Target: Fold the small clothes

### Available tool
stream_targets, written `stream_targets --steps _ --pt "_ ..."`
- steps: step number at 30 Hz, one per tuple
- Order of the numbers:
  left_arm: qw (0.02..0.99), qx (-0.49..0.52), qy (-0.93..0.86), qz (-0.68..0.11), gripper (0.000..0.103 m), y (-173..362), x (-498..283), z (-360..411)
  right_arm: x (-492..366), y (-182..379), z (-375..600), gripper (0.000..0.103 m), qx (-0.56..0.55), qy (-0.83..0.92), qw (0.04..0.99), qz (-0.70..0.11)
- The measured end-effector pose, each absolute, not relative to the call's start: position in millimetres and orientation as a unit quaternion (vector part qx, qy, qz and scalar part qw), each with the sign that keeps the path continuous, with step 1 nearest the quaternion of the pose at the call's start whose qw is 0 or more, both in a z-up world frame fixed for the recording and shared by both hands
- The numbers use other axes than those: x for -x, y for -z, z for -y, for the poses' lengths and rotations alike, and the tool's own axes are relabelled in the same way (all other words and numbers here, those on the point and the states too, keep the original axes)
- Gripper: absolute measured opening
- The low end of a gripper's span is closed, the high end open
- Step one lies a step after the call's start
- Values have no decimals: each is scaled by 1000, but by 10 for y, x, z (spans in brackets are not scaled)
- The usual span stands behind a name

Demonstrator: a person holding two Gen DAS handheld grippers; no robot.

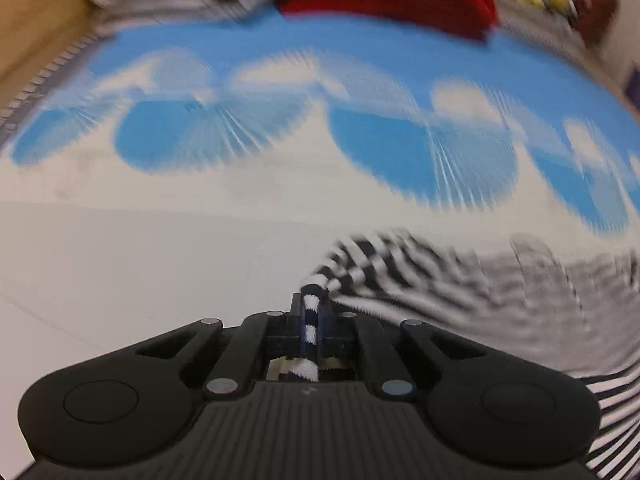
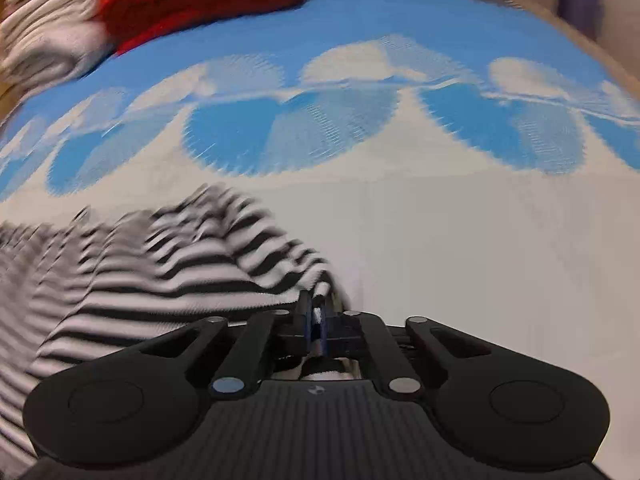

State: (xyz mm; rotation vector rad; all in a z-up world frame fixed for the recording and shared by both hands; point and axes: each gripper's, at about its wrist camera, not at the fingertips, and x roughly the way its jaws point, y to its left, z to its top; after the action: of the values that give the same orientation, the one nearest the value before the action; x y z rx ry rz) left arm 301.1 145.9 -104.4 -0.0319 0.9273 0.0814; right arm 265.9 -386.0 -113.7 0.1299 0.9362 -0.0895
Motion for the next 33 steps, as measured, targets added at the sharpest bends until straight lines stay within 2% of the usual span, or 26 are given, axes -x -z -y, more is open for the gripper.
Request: stream_targets --steps 2,3,4,5,7,8,9,10,12,15,17,20,22,24,25,29,33 --pt "895 17 -46 -443 6 1048 -3022 -1458 -2687 1150 3912 2 -75 67 888 -449" --pt "886 9 -39 -462 11 1111 -3042 -1414 -2704 1179 3901 3 -74 65 883 -458" --pt "873 2 -26 -486 17 1189 -3061 -1363 -2715 1225 3866 3 -71 58 876 -473" --pt "861 -8 -15 -508 31 1248 -3070 -1318 -2714 1249 3836 5 -66 54 872 -482" --pt "868 -47 -19 -494 40 1195 -3023 -1233 -2695 1209 3817 16 -57 56 876 -475" --pt "877 -58 -22 -476 49 1128 -2985 -1213 -2671 1166 3832 21 -57 60 880 -467" --pt "885 -57 -21 -461 55 1052 -2944 -1219 -2638 1116 3864 31 -60 63 885 -458" --pt "892 -45 -14 -450 55 974 -2896 -1232 -2611 1058 3893 36 -62 67 889 -449" --pt "899 -15 12 -438 55 867 -2799 -1243 -2530 935 3922 40 -61 64 901 -426" --pt "892 6 86 -444 55 816 -2680 -1144 -2379 809 3885 40 -73 -1 910 -409" --pt "865 8 160 -476 55 902 -2659 -973 -2333 834 3817 41 -95 -82 895 -427" --pt "840 -62 206 -498 56 1068 -2599 -634 -2286 1019 3541 41 -68 -182 853 -485" --pt "825 -111 195 -519 62 1271 -2627 -465 -2254 1214 3359 42 -5 -190 828 -528" --pt "816 -138 170 -535 77 1434 -2662 -392 -2230 1323 3275 43 37 -190 818 -541" --pt "819 -143 162 -531 79 1443 -2669 -384 -2235 1303 3280 45 36 -189 821 -537" --pt "836 -81 155 -520 76 1244 -2711 -511 -2260 1143 3446 45 -4 -183 837 -515" --pt "827 -39 231 -511 75 997 -2527 -545 -2093 925 3390 45 -26 -258 842 -474"
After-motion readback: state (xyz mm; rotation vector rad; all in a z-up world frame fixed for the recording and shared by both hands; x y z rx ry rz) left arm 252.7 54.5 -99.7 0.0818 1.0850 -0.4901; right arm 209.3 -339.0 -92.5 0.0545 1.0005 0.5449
